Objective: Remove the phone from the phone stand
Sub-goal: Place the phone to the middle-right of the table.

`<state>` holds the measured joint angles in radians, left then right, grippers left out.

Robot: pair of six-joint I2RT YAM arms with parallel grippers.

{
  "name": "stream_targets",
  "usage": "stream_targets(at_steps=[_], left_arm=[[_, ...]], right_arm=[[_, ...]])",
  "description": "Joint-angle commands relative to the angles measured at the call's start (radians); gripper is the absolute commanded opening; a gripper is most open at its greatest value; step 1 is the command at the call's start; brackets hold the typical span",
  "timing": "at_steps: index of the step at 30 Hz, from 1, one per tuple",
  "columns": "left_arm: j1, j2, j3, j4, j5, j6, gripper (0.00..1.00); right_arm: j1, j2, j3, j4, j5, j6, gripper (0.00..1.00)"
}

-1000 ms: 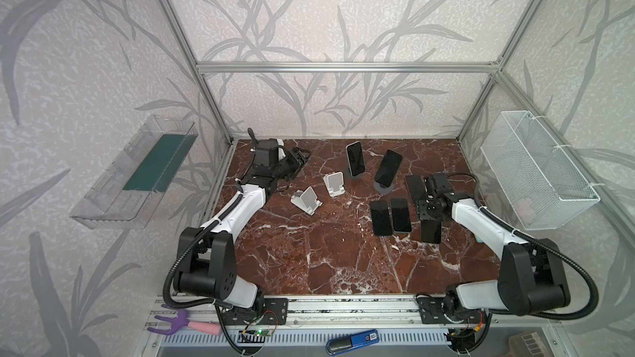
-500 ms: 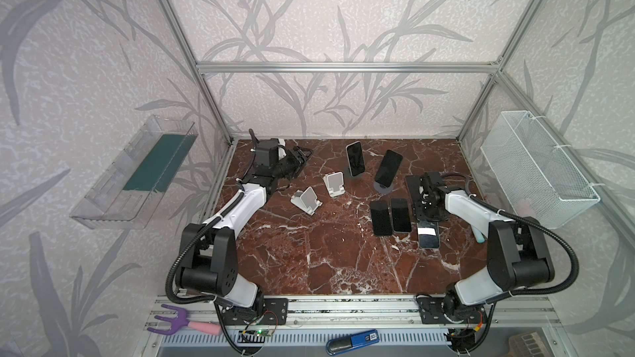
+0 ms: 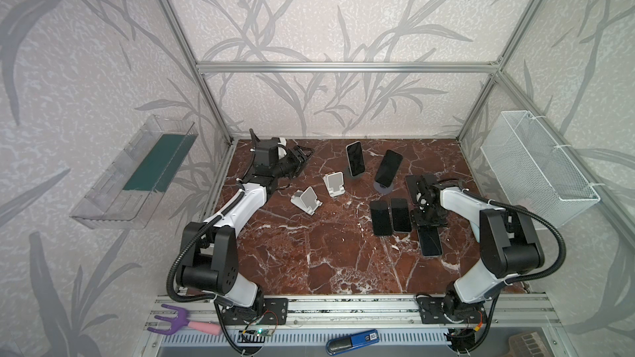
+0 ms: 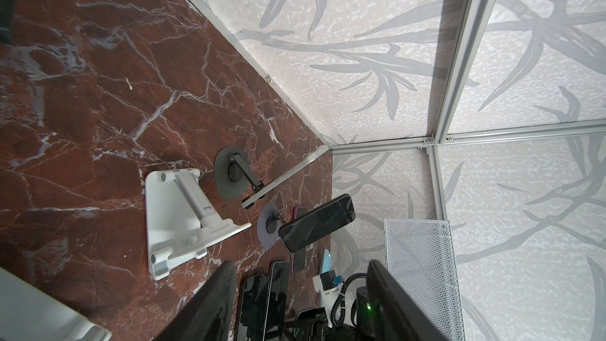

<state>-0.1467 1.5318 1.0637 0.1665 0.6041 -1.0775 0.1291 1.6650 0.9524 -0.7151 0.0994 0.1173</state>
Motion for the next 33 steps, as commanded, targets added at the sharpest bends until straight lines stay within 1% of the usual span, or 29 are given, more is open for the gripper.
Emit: stream_targets(at_steps=[1,7,24,33], left_arm=[[0.004,-0.004,0.004,0.03,0.016,-0.015,0.64],[0.004,-0.008,0.004,0.025,0.009,-0.006,0.64],[0.004,-0.019,0.009,0.014,0.004,0.013,0.64],[0.004,-0.012,0.009,0.01,0.002,0.014,0.64]], right_arm=[[-0.009,0.028,0.043,-0.032,0.027,-0.007,0.77],[-0.009,0.073,0.058,-0.031,0.007,0.015,0.78],[-0.01,0.062,0.059,0.006,-0.027,0.036,0.77],[-0.01,0.092,0.078,0.029,-0.031,0.036,0.76]])
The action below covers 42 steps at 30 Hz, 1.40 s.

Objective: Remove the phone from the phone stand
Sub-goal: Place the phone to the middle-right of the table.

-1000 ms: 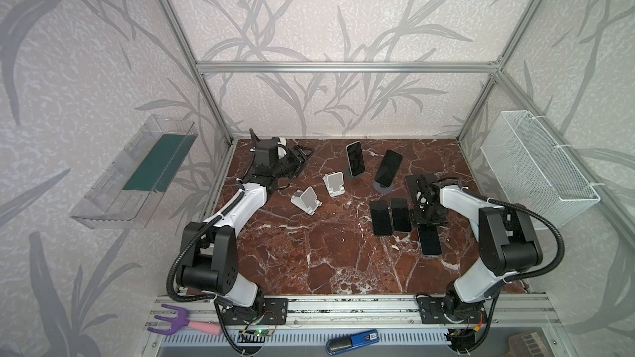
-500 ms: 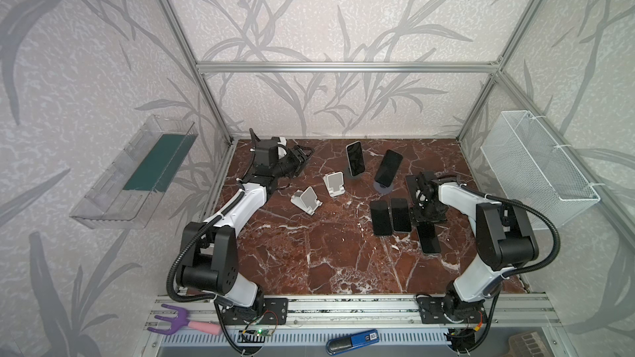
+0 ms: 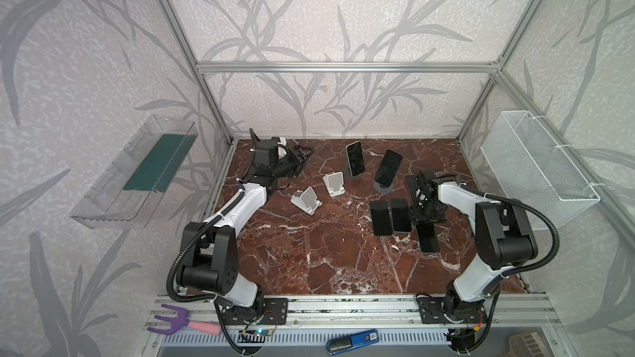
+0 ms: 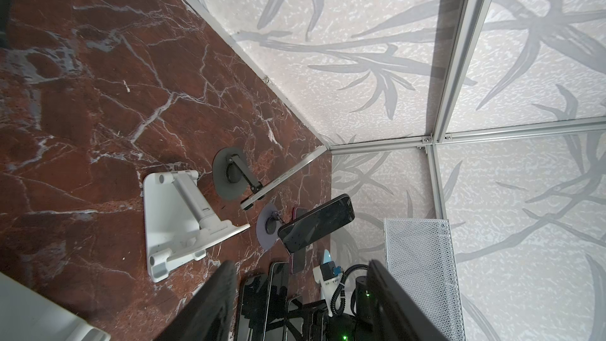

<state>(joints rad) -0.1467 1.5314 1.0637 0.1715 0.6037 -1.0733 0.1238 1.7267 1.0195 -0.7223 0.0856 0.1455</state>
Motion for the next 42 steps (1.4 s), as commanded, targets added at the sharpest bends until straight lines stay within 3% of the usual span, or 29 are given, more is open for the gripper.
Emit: stream_targets(at_steps=[1,18,26,30,33,37,42], left_arm=[[0.004,-0.009,0.009,0.005,0.002,0.01,0.64],[0.003,-0.014,0.015,0.002,0.003,0.029,0.64],[0.001,-0.028,0.013,-0.001,-0.002,0.04,0.64],[-0.005,-0.042,0.013,-0.006,-0.008,0.044,0.64],[-0.011,-0.059,0.013,-0.005,-0.007,0.04,0.64],[-0.032,-0.071,0.002,0.007,-0.016,0.039,0.64],[-0.071,-0.093,0.007,0.0,-0.021,0.063,0.64]], right_arm=[[-0.003,0.033,0.015,0.039,-0.021,0.008,0.76],[-0.004,-0.013,0.066,0.007,-0.034,0.005,0.84],[0.018,-0.167,0.096,-0.031,-0.008,0.016,0.87],[0.051,-0.266,0.104,0.003,-0.011,0.084,0.87],[0.162,-0.363,0.051,0.149,-0.017,0.237,0.85],[0.442,-0.416,0.001,0.373,0.292,0.287,0.9],[0.47,-0.352,0.078,0.399,0.348,0.357,0.91]])
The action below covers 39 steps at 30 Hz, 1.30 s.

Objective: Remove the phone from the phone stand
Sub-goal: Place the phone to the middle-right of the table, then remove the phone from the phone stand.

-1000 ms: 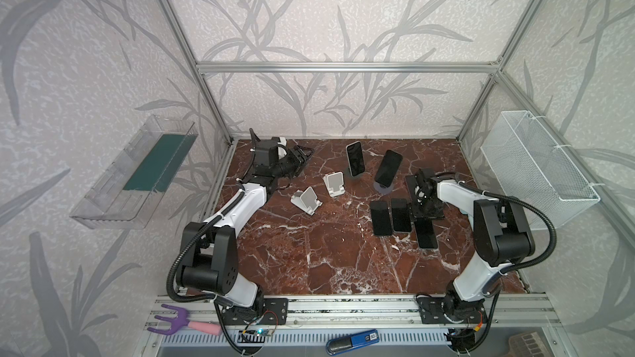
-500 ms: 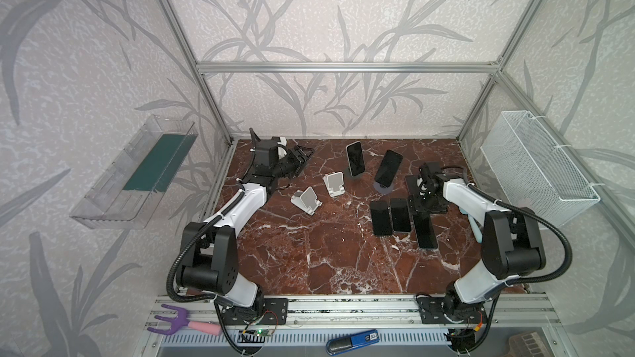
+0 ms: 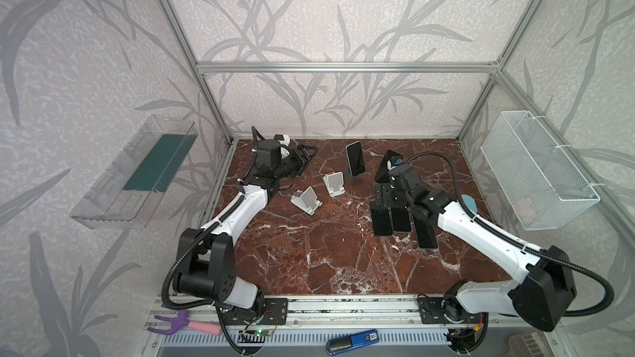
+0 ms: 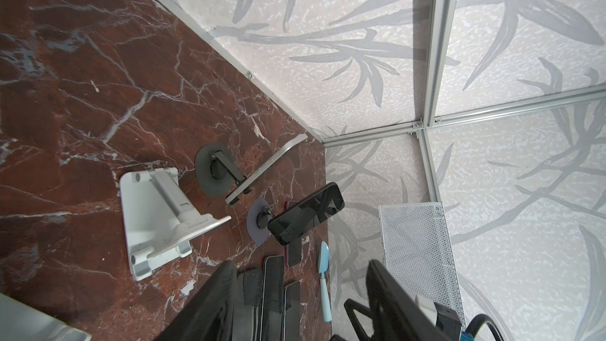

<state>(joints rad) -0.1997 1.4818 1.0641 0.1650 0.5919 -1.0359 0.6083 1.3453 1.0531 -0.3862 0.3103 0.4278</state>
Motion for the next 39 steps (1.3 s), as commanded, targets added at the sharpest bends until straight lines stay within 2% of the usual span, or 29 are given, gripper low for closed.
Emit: stream_targets(at_steps=[1,8,12,15,18,23,30,39], left_arm=[[-0.03,-0.048,0.009,0.007,-0.007,0.033,0.64],[-0.088,-0.045,0.028,0.009,0.026,0.065,0.66],[-0.089,-0.035,0.028,0.012,0.03,0.056,0.66],[-0.089,-0.037,0.03,0.022,0.04,0.053,0.67],[-0.092,-0.039,0.042,0.032,0.068,0.058,0.67],[-0.102,-0.065,0.033,0.057,0.066,0.069,0.67],[-0.102,-0.064,0.012,0.064,0.033,0.065,0.68],[-0.096,-0.115,-0.017,0.036,-0.048,0.093,0.68]], right_arm=[[-0.013,0.049,0.068,0.057,0.134,0.085,0.91],[-0.012,0.207,0.279,-0.078,0.229,0.131,0.91],[-0.015,0.213,0.289,0.056,0.078,-0.058,0.93],[-0.015,0.206,0.303,0.061,-0.02,-0.197,0.93],[-0.015,0.177,0.273,0.041,-0.045,-0.274,0.93],[-0.016,0.099,0.199,0.068,-0.079,-0.275,0.96],[-0.015,-0.026,0.058,0.282,-0.282,-0.3,0.97],[-0.016,0.033,0.044,0.351,-0.327,-0.329,0.89]])
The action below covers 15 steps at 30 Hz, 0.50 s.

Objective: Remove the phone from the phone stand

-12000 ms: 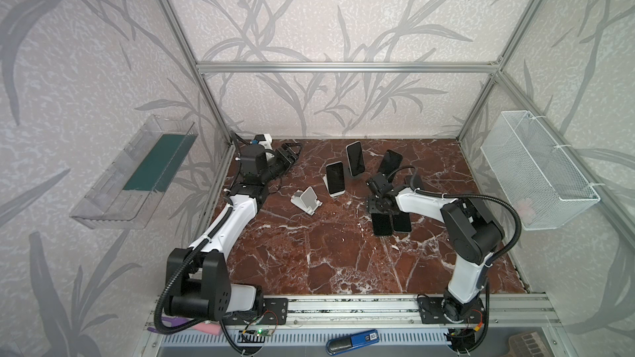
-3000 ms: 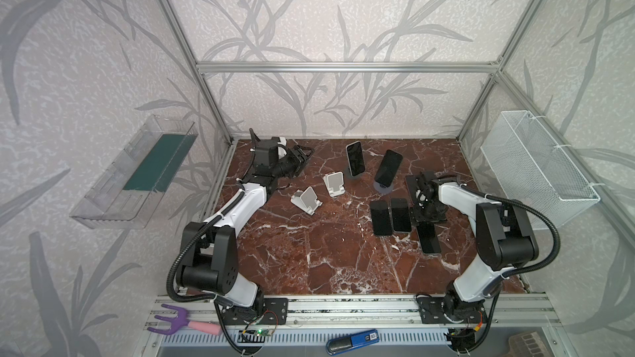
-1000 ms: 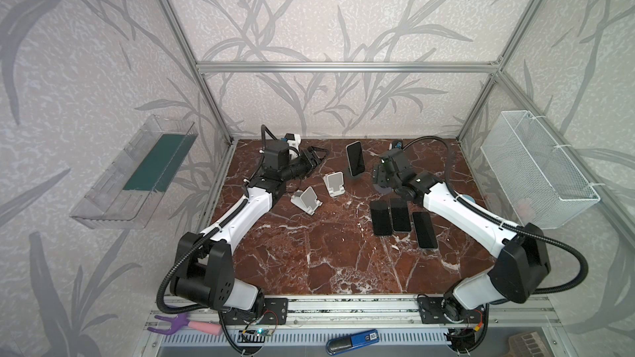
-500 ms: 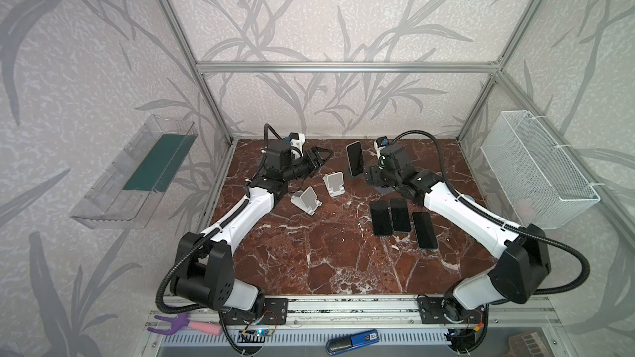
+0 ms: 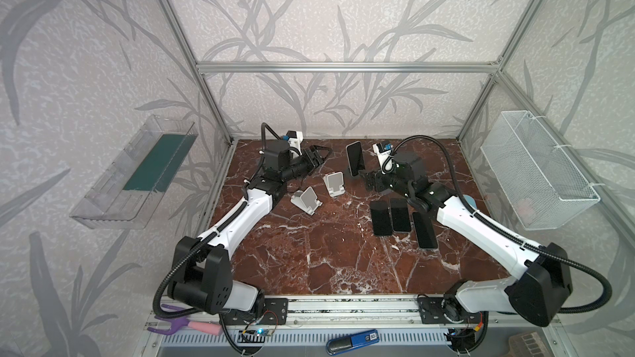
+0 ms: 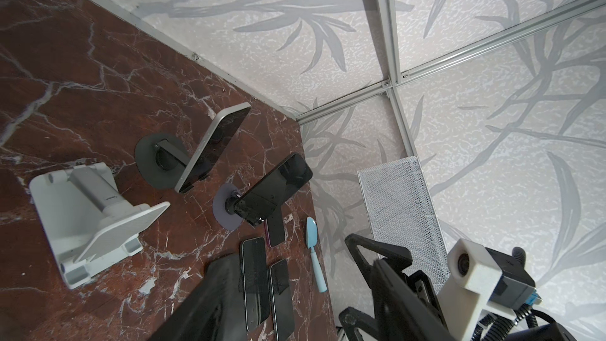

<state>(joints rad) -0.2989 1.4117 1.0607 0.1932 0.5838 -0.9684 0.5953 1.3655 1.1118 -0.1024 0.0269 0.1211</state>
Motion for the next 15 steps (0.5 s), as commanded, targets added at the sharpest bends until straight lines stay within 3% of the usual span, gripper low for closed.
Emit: stream_targets(at_steps=[1,6,15], left_arm=[[0.004,-0.047,-0.018,0.005,-0.061,0.03,0.68],[0.034,-0.042,-0.037,0.016,-0.088,0.029,0.68],[0.133,-0.025,-0.062,0.06,-0.076,-0.051,0.68]], right_arm=[[-0.004,0.02,-0.003,0.052,-0.051,-0.022,0.89],[-0.021,0.094,0.119,-0.129,-0.103,-0.095,0.91],[-0.074,0.208,0.21,-0.159,-0.207,-0.087,0.95]])
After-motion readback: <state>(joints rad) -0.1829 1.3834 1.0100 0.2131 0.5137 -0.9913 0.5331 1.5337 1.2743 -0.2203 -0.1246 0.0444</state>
